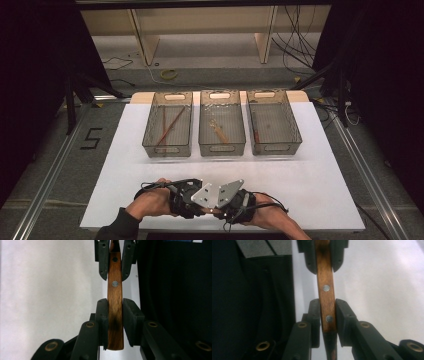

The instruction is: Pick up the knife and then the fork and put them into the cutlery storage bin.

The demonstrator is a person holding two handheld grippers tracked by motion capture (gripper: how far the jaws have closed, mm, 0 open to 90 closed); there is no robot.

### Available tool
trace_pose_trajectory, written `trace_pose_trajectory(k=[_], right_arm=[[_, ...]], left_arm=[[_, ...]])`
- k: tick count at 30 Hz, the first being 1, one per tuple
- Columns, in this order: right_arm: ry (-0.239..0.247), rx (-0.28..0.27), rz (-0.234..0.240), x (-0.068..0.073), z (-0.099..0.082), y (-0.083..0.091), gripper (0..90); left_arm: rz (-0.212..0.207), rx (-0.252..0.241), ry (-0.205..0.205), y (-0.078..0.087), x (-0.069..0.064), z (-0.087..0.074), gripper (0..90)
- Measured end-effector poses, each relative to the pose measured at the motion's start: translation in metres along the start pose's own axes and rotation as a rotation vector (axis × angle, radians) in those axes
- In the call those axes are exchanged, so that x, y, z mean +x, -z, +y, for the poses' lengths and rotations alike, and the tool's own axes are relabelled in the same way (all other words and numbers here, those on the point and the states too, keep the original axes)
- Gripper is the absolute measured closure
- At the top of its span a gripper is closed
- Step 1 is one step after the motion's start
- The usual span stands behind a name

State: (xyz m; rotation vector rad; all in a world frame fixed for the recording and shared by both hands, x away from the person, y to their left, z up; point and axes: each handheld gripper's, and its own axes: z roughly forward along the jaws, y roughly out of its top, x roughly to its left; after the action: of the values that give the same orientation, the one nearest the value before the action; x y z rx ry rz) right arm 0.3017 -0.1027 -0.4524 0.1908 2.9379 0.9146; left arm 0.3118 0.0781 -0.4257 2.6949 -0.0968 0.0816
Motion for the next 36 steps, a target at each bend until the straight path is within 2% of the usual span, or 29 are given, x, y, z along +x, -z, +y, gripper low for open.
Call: trace_pose_trajectory(k=[4,7,9,12,14,17,20,22,24,31,36], right_arm=[[0.017,0.009,0.000,0.001,0.000,0.001,77.8],[0.030,0.006,-0.019,-0.001,0.000,0.003,77.9],[0.010,-0.003,-0.031,-0.002,-0.001,0.004,77.9],[-0.025,-0.012,-0.055,-0.006,-0.003,0.008,77.9],[-0.046,-0.022,-0.072,-0.010,-0.005,0.011,77.9],[-0.076,-0.027,-0.098,-0.016,-0.008,0.016,78.0],[-0.105,-0.035,-0.129,-0.022,-0.011,0.020,77.9],[-0.132,-0.039,-0.149,-0.027,-0.014,0.023,77.9],[-0.152,-0.055,-0.171,-0.033,-0.017,0.026,77.9],[-0.241,-0.096,-0.246,-0.055,-0.028,0.044,77.9],[-0.293,-0.108,-0.293,-0.070,-0.035,0.056,77.9]], left_arm=[[0.007,-0.013,0.001,-0.001,0.000,0.000,73.4],[0.020,-0.038,0.013,0.001,0.003,-0.002,72.3],[0.059,-0.054,0.041,0.004,0.006,-0.003,66.8],[0.091,-0.074,0.062,0.008,0.010,-0.007,59.4],[0.123,-0.108,0.105,0.009,0.013,-0.009,52.5],[0.153,-0.203,0.168,0.014,0.019,-0.013,47.4],[0.166,-0.238,0.207,0.018,0.022,-0.017,40.2],[0.193,-0.264,0.238,0.019,0.024,-0.020,35.9],[0.213,-0.299,0.269,0.020,0.026,-0.024,35.4],[0.289,-0.431,0.427,0.023,0.032,-0.044,33.6],[0.286,-0.526,0.534,0.021,0.035,-0.061,31.5]])
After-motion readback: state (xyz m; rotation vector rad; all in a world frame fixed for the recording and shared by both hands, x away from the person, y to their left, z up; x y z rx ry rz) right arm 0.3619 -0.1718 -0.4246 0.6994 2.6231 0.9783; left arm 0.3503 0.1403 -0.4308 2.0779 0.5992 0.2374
